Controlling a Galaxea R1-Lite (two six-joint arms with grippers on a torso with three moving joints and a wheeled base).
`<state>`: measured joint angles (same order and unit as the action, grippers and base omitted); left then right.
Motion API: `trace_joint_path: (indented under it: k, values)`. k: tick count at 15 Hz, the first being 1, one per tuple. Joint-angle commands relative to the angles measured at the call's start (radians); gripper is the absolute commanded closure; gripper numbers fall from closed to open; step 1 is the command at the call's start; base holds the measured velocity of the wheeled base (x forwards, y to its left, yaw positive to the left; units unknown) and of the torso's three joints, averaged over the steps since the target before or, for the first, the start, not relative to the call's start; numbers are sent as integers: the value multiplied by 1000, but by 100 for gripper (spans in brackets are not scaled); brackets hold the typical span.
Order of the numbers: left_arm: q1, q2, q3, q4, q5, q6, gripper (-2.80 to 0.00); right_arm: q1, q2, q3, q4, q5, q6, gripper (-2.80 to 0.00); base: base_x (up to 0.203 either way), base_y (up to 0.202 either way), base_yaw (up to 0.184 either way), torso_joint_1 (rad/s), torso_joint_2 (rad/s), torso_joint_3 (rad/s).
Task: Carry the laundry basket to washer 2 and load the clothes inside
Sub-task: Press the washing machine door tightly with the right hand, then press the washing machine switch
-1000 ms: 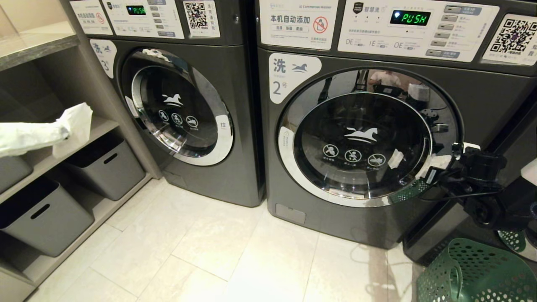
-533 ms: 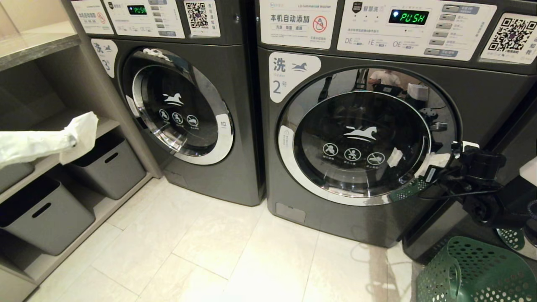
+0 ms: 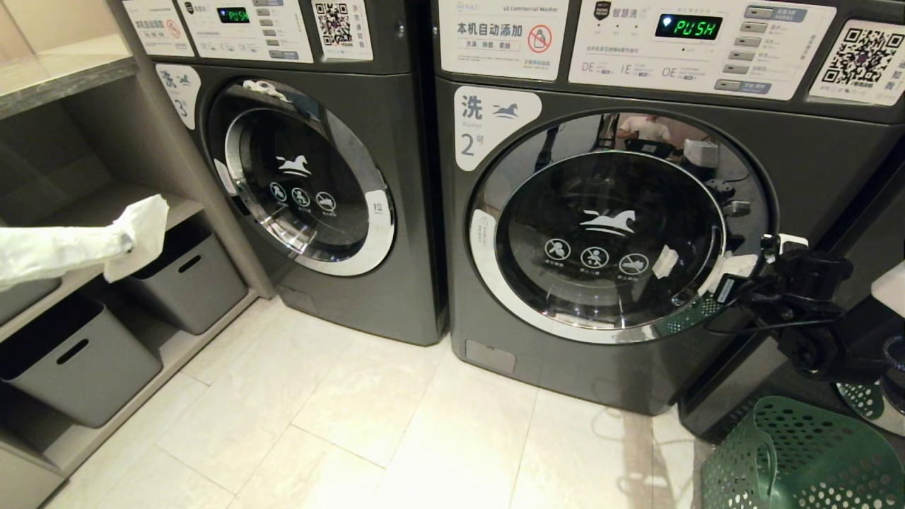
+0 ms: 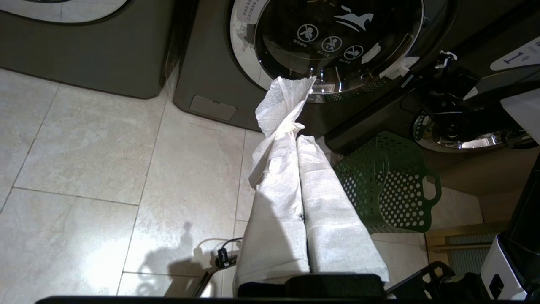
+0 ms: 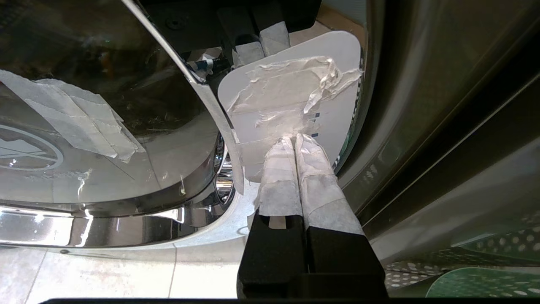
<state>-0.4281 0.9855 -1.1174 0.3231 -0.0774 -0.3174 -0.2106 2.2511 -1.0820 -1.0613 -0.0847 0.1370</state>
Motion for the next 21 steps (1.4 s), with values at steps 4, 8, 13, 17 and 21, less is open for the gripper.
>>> trace_joint_path:
  k: [4,8,13,17,21]
  values:
    - [-1,18,4,2,-4,1,0,0,-106,224,19,2,-6,0,0,0,0,0,0,0]
    - [0,39,32,2,-8,-3,0,5,-335,485,112,63,-73,0,0,0,0,0,0,0]
    - [0,30,196,-25,20,6,0,19,-755,658,357,162,-146,0,0,0,0,0,0,0]
    - [0,-24,430,-48,146,5,0,96,-1175,736,744,200,-177,0,0,0,0,0,0,0]
    - [30,-122,716,-177,156,8,0,179,-1512,932,1017,202,-288,0,0,0,0,0,0,0]
